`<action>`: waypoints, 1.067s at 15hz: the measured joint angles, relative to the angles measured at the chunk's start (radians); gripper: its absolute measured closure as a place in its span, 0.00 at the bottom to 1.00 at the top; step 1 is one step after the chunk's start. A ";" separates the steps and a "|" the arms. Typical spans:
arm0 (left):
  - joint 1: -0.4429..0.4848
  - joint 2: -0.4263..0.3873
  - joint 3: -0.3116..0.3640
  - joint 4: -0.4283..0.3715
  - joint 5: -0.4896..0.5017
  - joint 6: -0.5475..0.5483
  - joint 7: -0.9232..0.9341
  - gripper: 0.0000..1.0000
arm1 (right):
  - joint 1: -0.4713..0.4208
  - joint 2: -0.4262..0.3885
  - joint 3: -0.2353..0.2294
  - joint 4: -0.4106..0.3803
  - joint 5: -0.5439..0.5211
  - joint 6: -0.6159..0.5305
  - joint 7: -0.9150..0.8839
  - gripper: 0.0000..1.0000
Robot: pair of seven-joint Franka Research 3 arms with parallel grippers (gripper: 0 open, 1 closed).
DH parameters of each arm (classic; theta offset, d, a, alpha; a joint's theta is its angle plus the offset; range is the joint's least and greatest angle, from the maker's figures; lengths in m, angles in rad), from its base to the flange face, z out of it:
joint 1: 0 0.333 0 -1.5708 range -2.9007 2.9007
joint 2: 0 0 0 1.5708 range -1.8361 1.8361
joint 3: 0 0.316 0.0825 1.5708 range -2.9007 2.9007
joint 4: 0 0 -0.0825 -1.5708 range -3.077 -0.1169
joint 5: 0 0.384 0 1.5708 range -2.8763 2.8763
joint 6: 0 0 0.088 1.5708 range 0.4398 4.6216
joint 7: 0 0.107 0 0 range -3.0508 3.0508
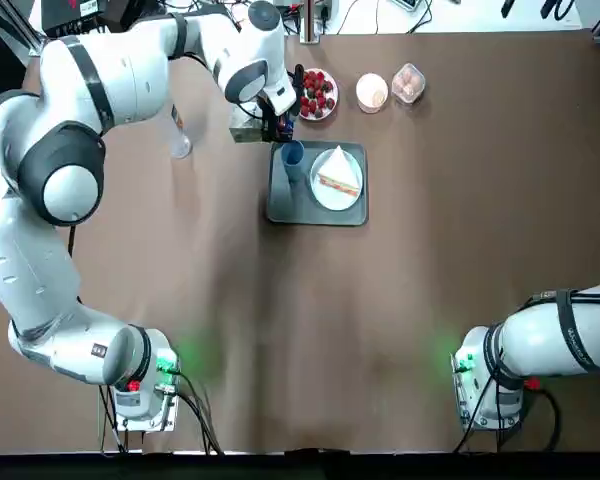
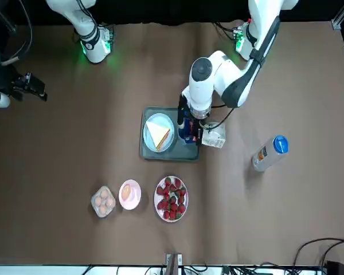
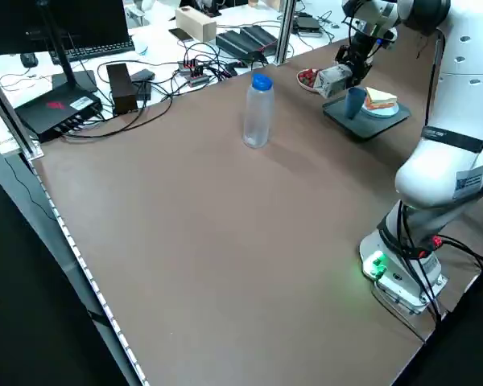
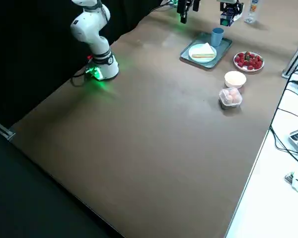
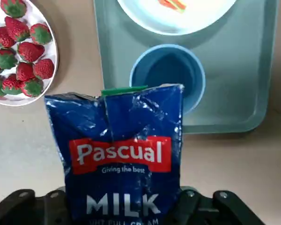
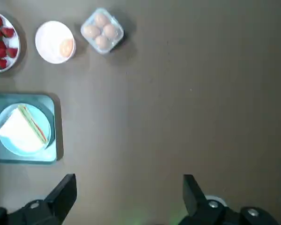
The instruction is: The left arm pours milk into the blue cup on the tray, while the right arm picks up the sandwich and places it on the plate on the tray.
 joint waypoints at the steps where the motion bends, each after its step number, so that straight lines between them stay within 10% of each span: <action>1: -0.004 0.004 0.000 0.000 0.018 -0.002 -0.001 0.50 | 0.000 0.000 0.000 -0.006 0.000 -0.008 0.000 0.00; 16: -0.015 0.025 0.002 0.000 0.083 -0.042 0.008 0.49 | -0.015 -0.034 -0.009 -0.015 -0.014 0.022 0.002 0.00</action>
